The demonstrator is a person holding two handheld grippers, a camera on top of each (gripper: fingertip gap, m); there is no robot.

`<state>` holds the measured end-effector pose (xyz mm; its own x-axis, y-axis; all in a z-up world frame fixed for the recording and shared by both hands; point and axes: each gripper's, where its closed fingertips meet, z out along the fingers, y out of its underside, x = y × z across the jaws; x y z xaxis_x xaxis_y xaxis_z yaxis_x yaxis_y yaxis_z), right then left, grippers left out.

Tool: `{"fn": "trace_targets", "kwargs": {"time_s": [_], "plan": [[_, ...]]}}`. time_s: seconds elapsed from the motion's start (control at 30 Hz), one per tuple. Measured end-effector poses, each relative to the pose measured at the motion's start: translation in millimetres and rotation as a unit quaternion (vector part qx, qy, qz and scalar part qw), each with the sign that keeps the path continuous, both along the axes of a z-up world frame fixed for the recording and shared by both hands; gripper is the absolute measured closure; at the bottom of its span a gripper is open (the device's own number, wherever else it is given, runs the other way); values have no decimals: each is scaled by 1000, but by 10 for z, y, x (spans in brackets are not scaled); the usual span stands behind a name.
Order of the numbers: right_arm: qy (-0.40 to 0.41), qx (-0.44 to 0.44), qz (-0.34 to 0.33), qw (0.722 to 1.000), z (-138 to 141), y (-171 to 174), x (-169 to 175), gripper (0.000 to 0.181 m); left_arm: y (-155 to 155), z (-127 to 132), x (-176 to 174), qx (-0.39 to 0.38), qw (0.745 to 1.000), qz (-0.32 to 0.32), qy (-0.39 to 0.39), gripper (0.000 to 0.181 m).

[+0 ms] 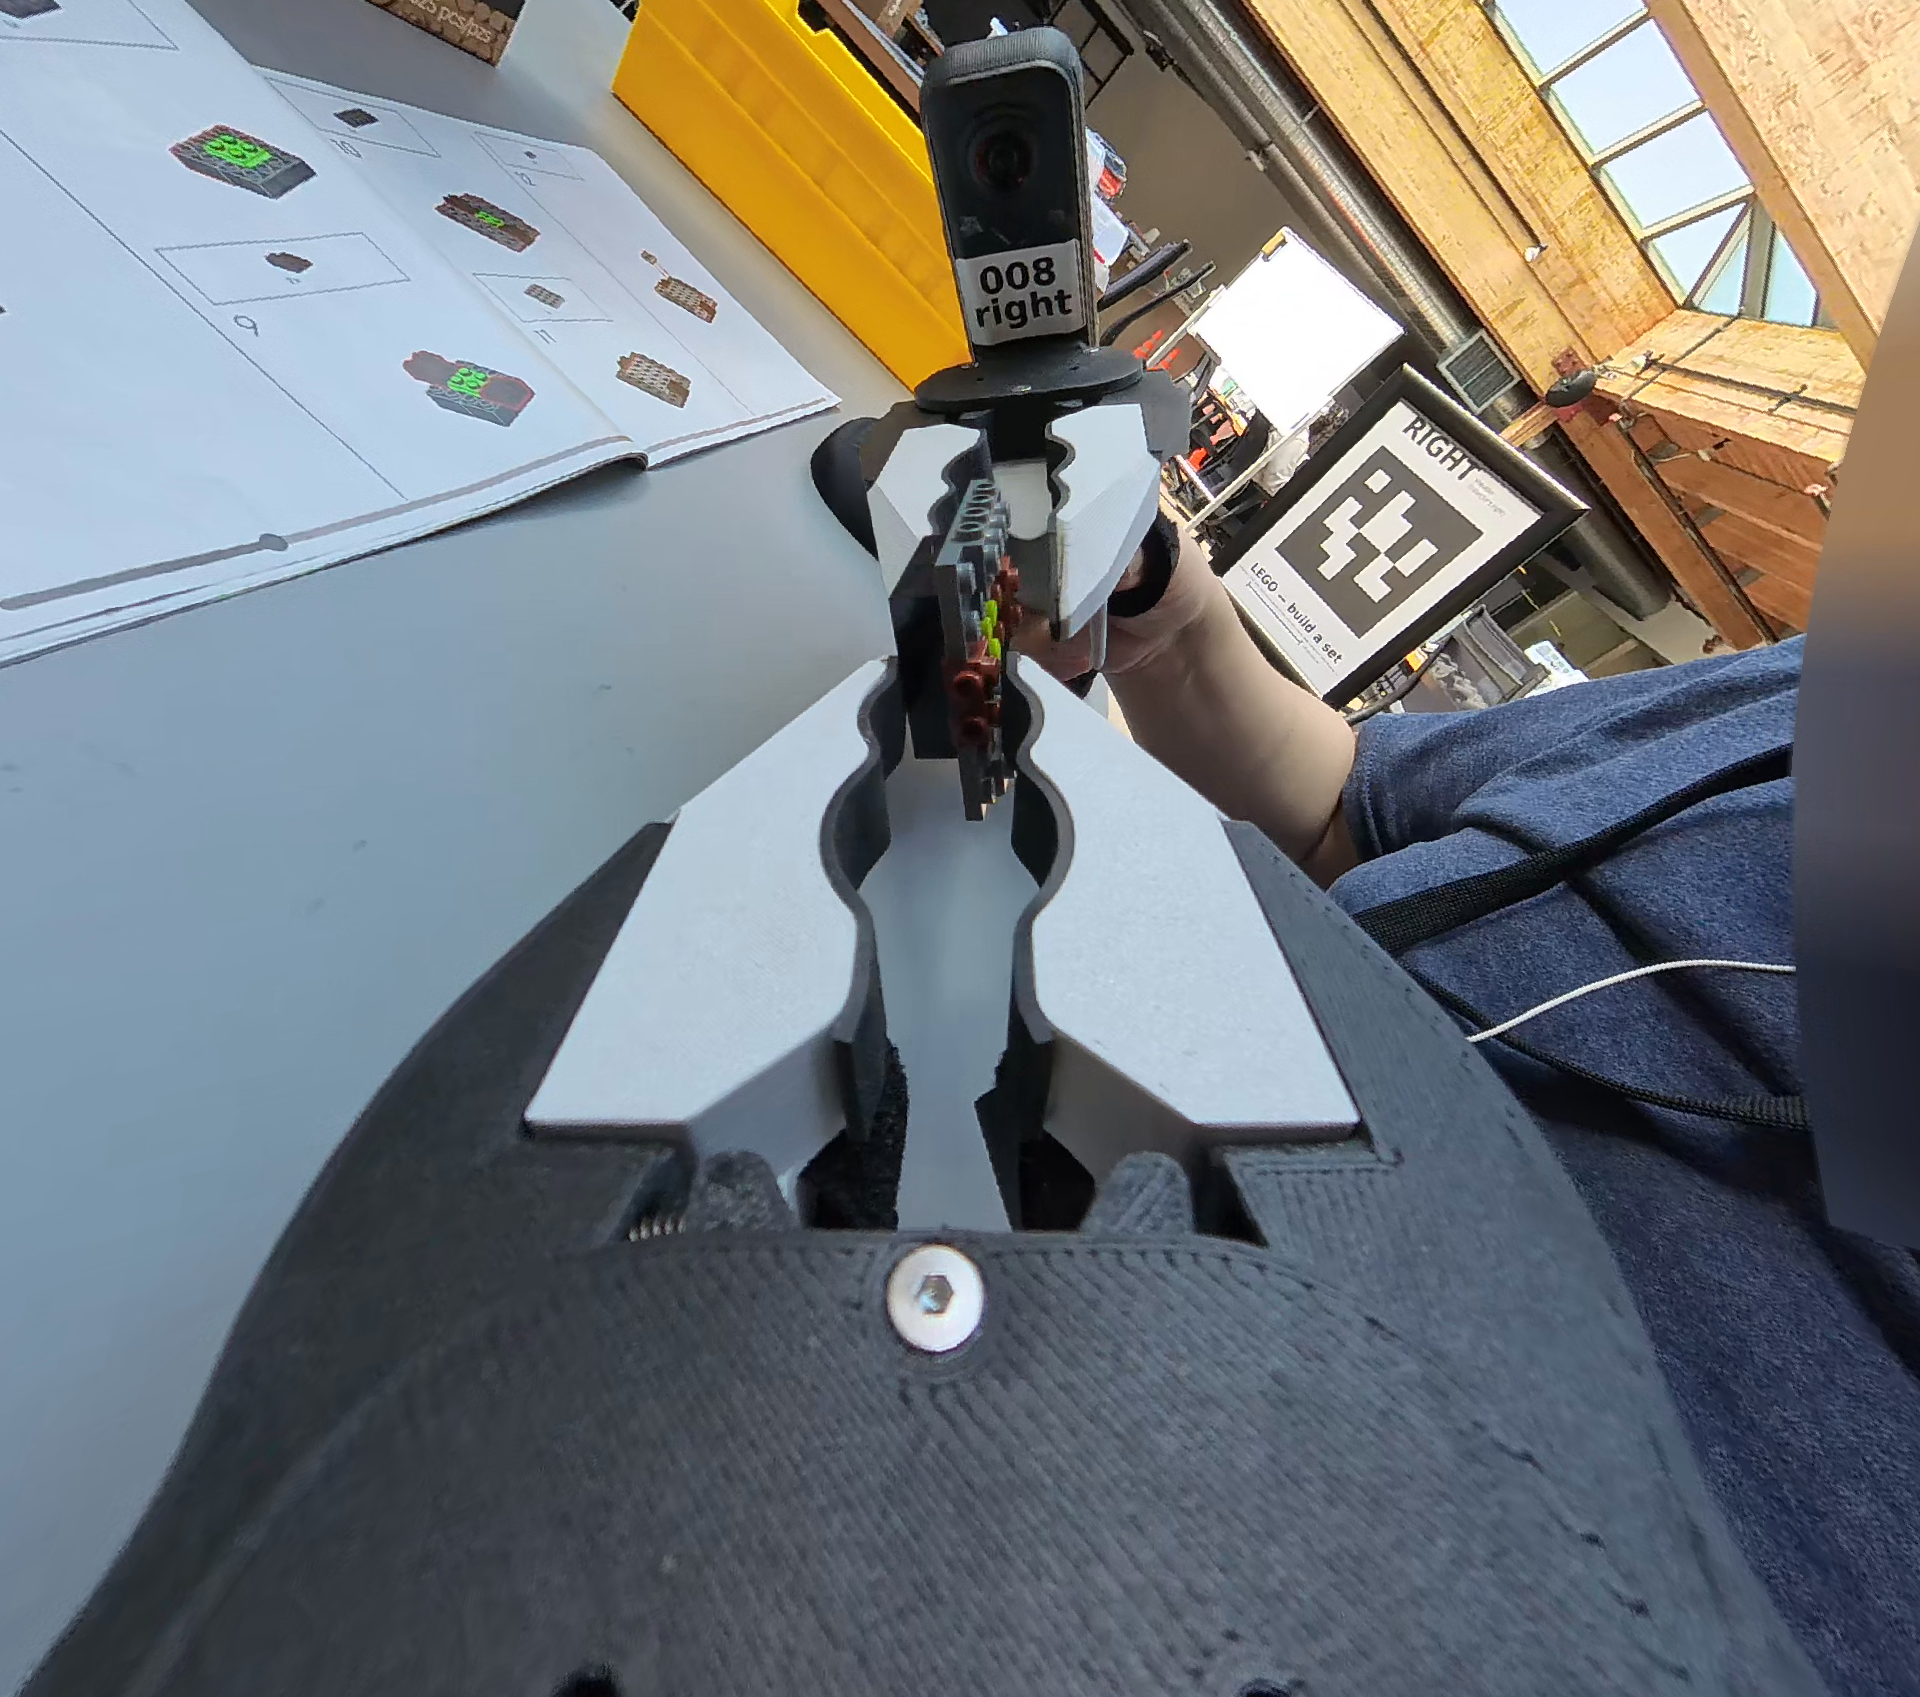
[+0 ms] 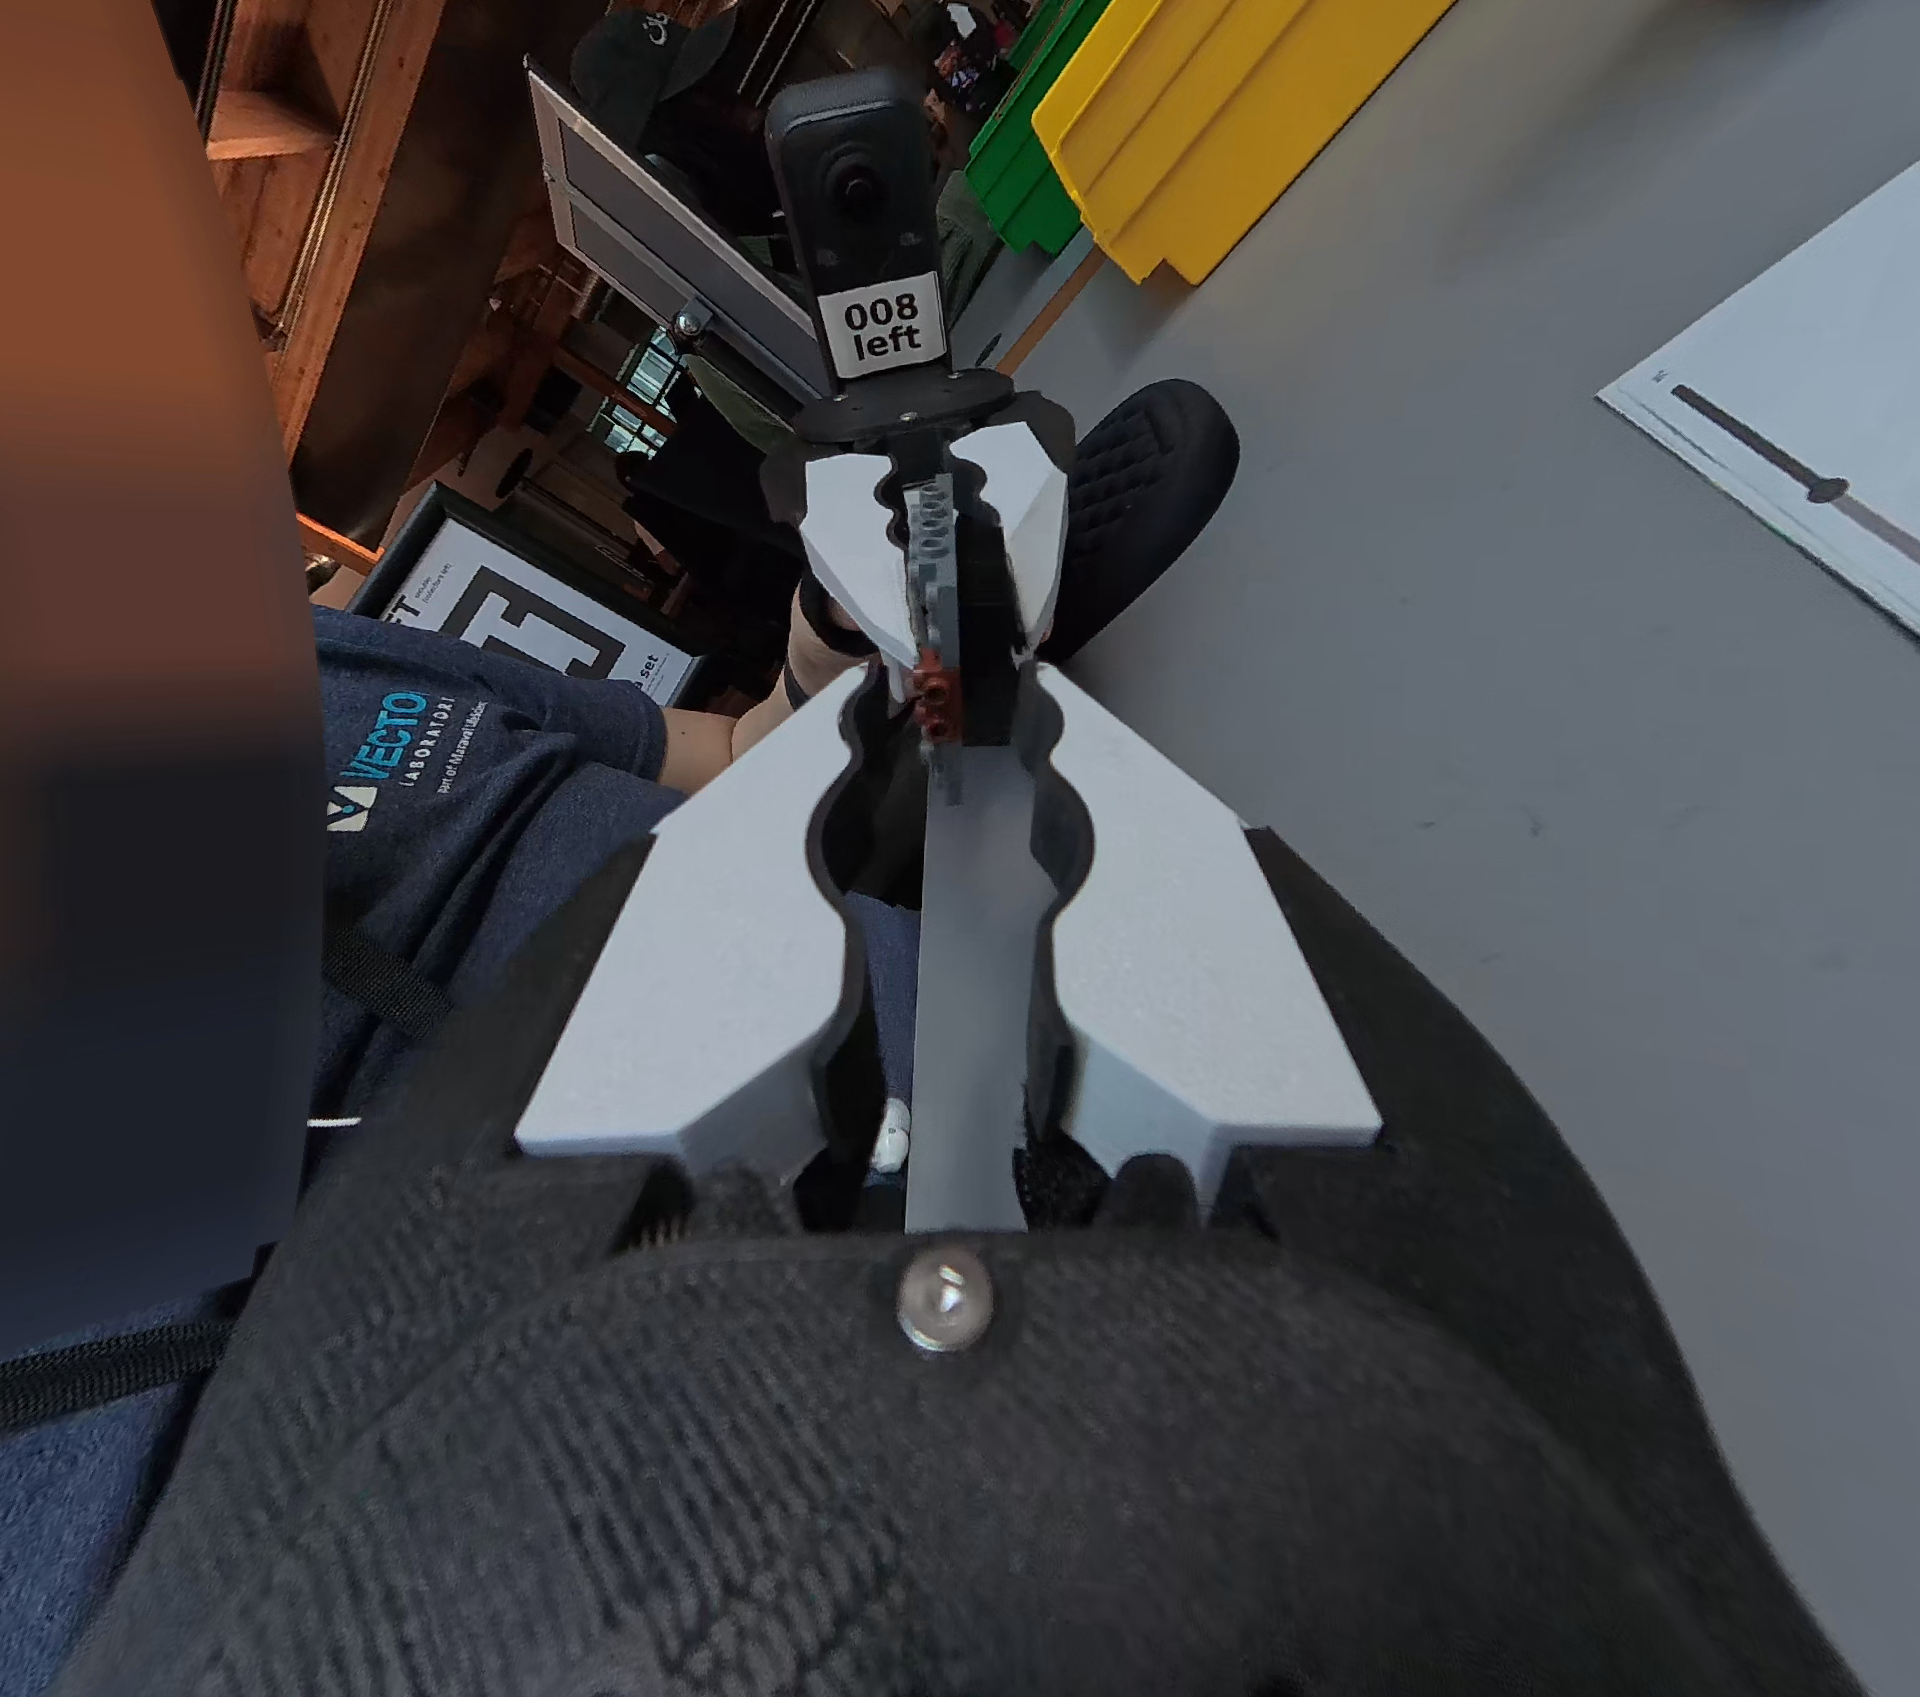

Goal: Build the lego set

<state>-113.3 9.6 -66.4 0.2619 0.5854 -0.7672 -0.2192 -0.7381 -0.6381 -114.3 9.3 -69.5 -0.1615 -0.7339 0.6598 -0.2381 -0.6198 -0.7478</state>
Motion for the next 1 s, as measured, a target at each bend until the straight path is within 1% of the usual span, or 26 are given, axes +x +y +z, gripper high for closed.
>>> {"fn": "trace_targets", "kwargs": {"time_s": [0.1, 0.23, 0.3, 0.33, 0.4, 0.43, 0.47, 0.5, 0.53, 0.6, 0.67, 0.73, 0.83, 0.9, 0.93, 1.0], "plan": [[-2, -3, -7, 1000, -19, 36, 0, 164, -15, -13, 15, -11, 1000, -2, 0, 165], [-2, -17, -1, 1000, -43, 21, -14, 164, 18, 14, 15, -33, 999, 7, -19, 165], [-6, -19, 2, 1000, -72, 13, -25, 164, 52, 30, 12, -51, 998, 12, -28, 157], [-3, -19, 4, 1000, -70, 7, -33, 164, 51, 32, 5, -57, 998, 8, -29, 164], [-4, -10, 0, 1000, -73, 14, -29, 164, 49, 10, -2, -59, 998, 5, -22, 166], [-5, 6, 1, 1000, -60, 8, -32, 160, 52, 2, -3, -59, 998, 6, -19, 166], [-15, 23, -2, 1000, -58, 11, -28, 146, 66, -10, -4, -63, 998, 10, -15, 166], [-39, 47, -11, 998, -79, 29, -14, 126, 82, -29, -6, -70, 997, 13, -9, 166], [-69, 85, -20, 994, -87, 41, 1, 112, 89, -46, -7, -82, 997, 12, -5, 166], [-128, 184, -38, 974, -39, 40, 12, 96, 88, -92, -6, -113, 993, 7, 7, 166], [-201, 274, -40, 940, -28, -2, -15, 94, 74, -133, 6, -147, 989, 0, 16, 166], [-272, 328, -29, 904, -82, -38, -57, 92, 47, -149, 19, -176, 984, -9, 19, 166], [-325, 377, -18, 867, -114, -87, -122, 95, 13, -172, 35, -193, 981, -15, 27, 166], [-362, 392, -16, 846, -167, -88, -113, 105, -5, -183, 42, -196, 980, -17, 33, 166], [-378, 395, -14, 837, -203, -84, -105, 106, -12, -186, 44, -197, 980, -18, 35, 166], [-399, 390, -10, 830, -269, -72, -91, 109, -25, -179, 46, -201, 979, -20, 35, 166]]}}
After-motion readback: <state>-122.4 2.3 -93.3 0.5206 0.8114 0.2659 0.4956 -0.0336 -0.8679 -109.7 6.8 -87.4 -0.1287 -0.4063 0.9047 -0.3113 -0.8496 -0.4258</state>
